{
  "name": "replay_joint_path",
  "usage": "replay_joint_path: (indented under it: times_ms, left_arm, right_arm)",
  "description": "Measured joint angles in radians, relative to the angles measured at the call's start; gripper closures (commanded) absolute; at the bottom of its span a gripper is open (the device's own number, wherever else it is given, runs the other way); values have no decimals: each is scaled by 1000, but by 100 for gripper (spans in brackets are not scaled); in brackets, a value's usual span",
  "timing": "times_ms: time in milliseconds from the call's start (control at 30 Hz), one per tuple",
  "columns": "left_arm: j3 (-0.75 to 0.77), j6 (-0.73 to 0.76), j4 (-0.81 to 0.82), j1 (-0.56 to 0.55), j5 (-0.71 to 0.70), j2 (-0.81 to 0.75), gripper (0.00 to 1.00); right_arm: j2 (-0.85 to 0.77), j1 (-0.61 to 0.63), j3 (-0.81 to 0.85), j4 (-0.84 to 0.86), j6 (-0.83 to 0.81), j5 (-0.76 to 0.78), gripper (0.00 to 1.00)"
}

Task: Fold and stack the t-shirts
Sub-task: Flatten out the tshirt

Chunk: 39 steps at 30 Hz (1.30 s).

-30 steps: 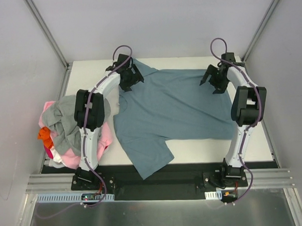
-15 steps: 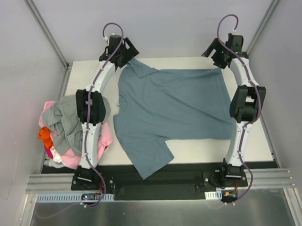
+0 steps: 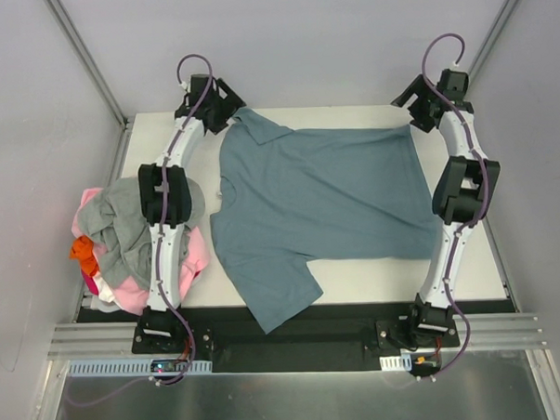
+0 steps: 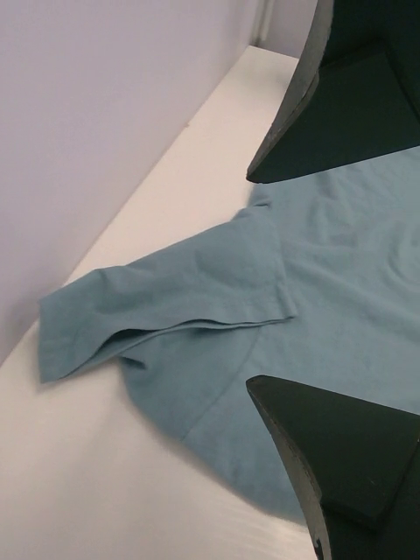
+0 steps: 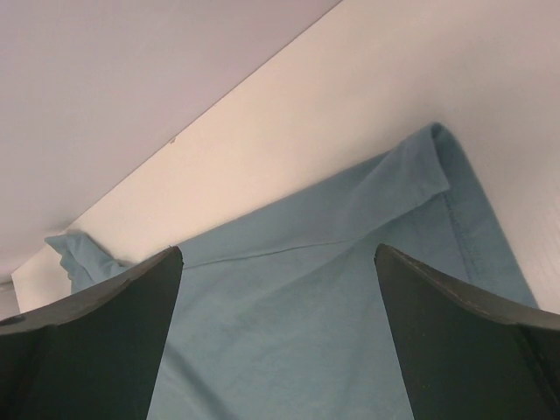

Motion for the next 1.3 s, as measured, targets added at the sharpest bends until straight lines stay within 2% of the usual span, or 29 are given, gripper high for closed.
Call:
replay_joint_path:
  times_ms: [133, 333, 433, 533, 633, 733, 1067, 1100, 1133, 1233, 1300]
  left_arm:
    - [-163, 43, 8, -9, 22, -126, 8]
    - [-637, 161, -5, -90, -22, -583, 12]
    - [-821, 182, 2, -177, -27, -782, 15]
    - [-973, 174, 2, -247, -18, -881, 14]
    - [-1094, 159, -22, -267, -34, -884, 14]
    - [-1138, 154, -73, -266, -43, -815, 14]
    - [-1121, 136, -77, -266, -45, -645, 14]
    - [-1110, 130, -82, -266, -46, -637, 14]
    - [-1104, 129, -76, -266, -47, -633, 14]
    - [-1071, 127, -80, -266, -54, -604, 14]
    - [-1039, 127, -82, -266, -54, -581, 14]
  right_arm:
    - [-51, -2, -74, -38, -40, 18, 4]
    - [-406, 60, -541, -178, -111, 106, 4]
    - [-554, 100, -681, -250, -131, 129, 4]
    - [-640, 137, -789, -294, -153, 161, 4]
    - [-678, 158, -906, -307, -166, 195, 4]
    - [-668, 158, -986, -324, -168, 220, 4]
    - [-521, 156, -958, -311, -163, 285, 1]
    - [-517, 156, -951, -307, -162, 288, 5]
    - [-511, 156, -945, -306, -161, 291, 5]
    - [-493, 156, -922, -311, -158, 296, 0]
    - [-478, 156, -902, -314, -158, 297, 4]
